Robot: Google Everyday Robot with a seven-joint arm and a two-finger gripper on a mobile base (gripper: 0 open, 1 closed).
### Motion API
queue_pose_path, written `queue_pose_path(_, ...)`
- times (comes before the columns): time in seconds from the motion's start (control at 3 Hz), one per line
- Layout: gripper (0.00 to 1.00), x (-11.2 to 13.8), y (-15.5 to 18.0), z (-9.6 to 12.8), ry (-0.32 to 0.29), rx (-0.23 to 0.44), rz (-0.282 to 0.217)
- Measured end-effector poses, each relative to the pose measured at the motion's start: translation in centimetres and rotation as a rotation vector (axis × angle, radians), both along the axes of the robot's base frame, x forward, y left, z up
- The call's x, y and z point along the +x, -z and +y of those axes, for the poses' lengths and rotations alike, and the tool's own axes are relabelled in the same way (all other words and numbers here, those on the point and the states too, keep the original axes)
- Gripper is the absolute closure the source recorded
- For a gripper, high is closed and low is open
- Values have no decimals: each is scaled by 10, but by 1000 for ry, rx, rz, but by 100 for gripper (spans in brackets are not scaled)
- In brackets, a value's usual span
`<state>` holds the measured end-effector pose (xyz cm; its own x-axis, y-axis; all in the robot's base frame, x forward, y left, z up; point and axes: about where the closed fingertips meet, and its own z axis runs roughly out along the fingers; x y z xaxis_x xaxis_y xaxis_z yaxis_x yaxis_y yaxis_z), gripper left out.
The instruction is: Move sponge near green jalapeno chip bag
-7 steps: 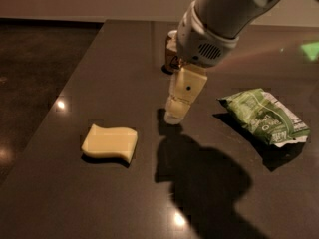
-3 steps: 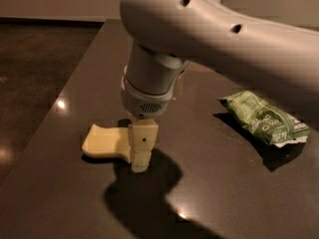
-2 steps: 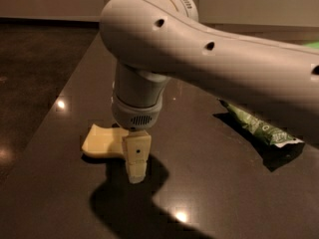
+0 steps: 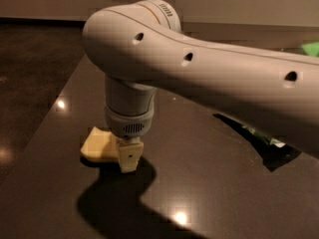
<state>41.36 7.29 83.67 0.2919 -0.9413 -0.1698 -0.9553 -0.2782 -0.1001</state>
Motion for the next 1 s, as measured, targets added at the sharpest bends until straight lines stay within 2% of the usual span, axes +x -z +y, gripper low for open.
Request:
queue_pose_path(0.33,65,9,-9,-8,35,23,22)
queue_pose_path(0.67,89,37,-26,-32,111,61,34)
queue_pose_path(1.0,100,71,-38,-64,196,83,32)
